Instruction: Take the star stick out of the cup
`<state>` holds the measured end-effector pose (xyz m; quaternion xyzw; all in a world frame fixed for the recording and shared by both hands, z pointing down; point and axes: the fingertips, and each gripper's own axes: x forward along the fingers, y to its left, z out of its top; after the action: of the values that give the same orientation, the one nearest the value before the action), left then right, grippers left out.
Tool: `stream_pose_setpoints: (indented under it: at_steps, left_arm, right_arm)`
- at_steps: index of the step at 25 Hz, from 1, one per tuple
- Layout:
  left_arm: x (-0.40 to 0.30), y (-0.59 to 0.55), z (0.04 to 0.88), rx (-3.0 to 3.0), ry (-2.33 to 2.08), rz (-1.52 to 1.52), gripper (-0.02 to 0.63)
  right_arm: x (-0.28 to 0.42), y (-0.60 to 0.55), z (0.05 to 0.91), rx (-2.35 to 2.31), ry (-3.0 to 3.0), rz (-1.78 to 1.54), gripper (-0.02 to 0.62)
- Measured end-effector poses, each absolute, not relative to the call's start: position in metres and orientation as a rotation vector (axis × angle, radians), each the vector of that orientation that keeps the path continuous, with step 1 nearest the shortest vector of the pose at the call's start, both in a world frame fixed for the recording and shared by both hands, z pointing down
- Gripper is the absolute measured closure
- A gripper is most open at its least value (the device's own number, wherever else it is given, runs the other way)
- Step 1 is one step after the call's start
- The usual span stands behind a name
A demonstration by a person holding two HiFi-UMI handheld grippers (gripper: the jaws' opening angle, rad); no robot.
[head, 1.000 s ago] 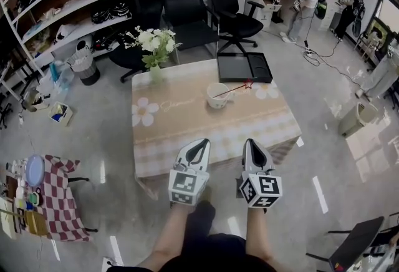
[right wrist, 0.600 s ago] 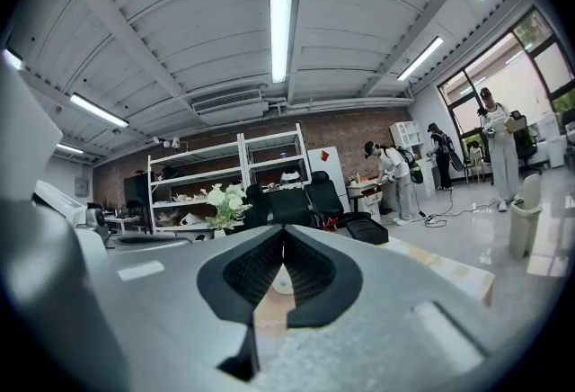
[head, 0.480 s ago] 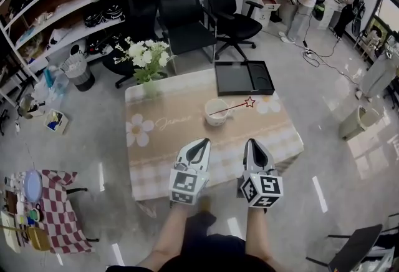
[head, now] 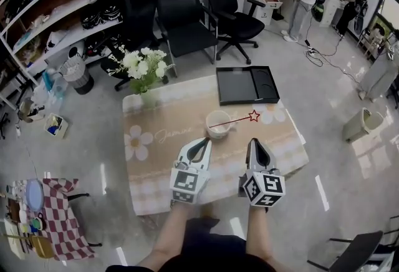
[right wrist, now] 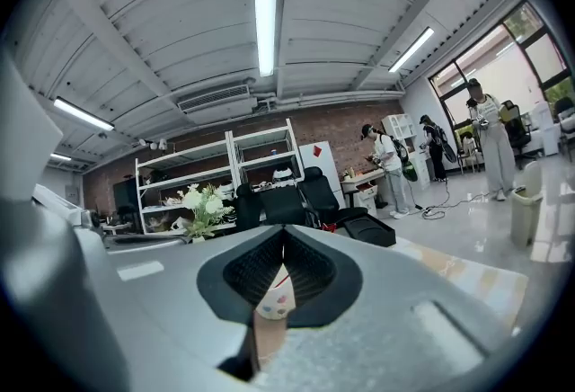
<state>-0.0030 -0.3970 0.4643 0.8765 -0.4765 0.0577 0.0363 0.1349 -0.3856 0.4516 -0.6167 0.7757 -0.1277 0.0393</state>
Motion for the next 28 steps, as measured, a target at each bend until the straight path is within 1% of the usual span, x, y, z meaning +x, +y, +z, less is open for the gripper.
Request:
stream_pose_setpoints:
  at_steps: [13,28]
  left_arm:
    - [-0.006,-0.449,0.474,2.696,-1.436,0.153,0.594]
    - [0.009,-0.449,0.483,2.676,-1.410,0.156,0.594]
  right_arm:
    - [0.129,-0.435,0.457,-1.909,2.376,-0.371,0.593]
    - [0.142,-0.439,0.461,-1.934,2.352,-0.408,0.592]
